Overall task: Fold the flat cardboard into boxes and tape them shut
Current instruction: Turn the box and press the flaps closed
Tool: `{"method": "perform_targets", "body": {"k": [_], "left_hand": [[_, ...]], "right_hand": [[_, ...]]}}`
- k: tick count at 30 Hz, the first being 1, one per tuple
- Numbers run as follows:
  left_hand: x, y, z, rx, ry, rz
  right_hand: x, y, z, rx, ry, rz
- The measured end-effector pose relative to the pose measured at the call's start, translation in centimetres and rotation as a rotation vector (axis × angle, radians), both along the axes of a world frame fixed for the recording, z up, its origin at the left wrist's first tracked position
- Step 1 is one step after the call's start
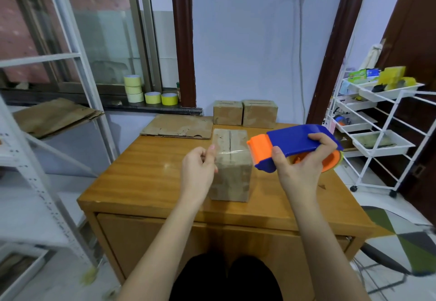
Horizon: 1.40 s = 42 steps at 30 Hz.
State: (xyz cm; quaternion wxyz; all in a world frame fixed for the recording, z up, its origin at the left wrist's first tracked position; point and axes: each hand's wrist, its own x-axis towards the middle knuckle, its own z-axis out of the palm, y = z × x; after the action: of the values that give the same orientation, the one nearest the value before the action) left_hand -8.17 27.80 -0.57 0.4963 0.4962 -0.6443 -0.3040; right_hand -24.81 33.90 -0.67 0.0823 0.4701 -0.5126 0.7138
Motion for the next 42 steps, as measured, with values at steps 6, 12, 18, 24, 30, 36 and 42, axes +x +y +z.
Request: {"method": "perform_targets", "body": {"k": [6,12,18,24,30,36,42], "left_hand": [[4.8,-1.5,-0.5,0.023,0.024,0.073],[5.3,-3.4,-0.1,0.064,-0.144,-0.017],[4.7,-3.8,-0.7,0.09,-0.265,0.047],[4.0,-4.1,-1.1,0.069,-0.264,0.074],[3.6,-4.4,-0.7,0.016,-0.354,0.091],[3.1,-5.2,-1.9,0.036,-0.368,0.068],[2.8,-5.7,-3.1,0.044,-0.322,0.039]], "right_hand": [[-3.0,1.1,-0.1,0.015,-0.032,-0.036],[-3.6,0.8,-2.3,0.056,0.113,-0.074],[-3.9,0.5,-2.6,0.03,0.27,-0.133],[-4.4,-0.1,-1.8,0.056,0.363,-0.215],[-5.0,-0.7,-1.3,0.101,0.448,-0.273],[-5.4,-1.1,-2.0,0.208,0.478,-0.29],[-5.2,-1.5,-3.4,0.258,0.421,-0.275]]}}
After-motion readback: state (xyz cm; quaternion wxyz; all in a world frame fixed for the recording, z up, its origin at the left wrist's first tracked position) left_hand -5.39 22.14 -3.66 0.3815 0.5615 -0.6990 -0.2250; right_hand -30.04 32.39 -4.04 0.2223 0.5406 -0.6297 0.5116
